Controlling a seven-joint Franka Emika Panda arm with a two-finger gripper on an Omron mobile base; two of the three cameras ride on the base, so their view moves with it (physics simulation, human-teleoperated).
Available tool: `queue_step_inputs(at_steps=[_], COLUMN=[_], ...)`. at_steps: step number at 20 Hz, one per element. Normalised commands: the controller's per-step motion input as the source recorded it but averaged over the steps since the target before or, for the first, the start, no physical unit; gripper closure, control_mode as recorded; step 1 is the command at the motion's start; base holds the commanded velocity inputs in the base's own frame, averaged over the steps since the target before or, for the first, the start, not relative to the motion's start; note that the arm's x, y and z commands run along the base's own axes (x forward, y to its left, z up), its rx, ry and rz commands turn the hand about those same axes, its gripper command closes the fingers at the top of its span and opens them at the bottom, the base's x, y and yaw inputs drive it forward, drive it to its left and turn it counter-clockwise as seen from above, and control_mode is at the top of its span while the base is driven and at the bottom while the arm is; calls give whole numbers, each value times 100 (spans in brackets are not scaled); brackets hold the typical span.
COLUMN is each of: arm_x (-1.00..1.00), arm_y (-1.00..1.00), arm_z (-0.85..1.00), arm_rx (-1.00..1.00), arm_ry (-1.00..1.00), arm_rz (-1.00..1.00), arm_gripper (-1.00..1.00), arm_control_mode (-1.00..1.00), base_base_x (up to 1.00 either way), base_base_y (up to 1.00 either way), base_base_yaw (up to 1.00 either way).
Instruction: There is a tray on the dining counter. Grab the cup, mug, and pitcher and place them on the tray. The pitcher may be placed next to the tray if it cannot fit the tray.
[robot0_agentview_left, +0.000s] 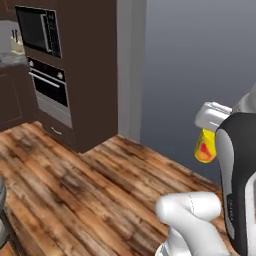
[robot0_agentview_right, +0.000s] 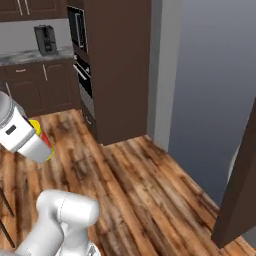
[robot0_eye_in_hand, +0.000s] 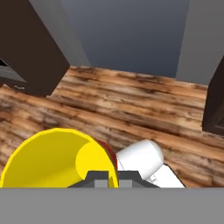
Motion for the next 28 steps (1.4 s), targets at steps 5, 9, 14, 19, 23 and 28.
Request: queue_step_inputs(at_steps=[5,9,14,19,23,28], arm_x=[0,0,0,0,0,0], arm_y=[0,0,0,0,0,0], arm_z=[0,0,0,0,0,0], arm_rx=[0,0,0,0,0,0], arm_ry=[0,0,0,0,0,0], arm_rz=[0,0,0,0,0,0], arm_gripper=[100,100,100,100,100,100], arm_control_mode=[100,100,100,100,100,100], base_base_x=[100,98,94,87,67,93], base_base_y=[-11,52,33,-9,-5,0], base_base_yaw=[-1,9,52,79,83,66])
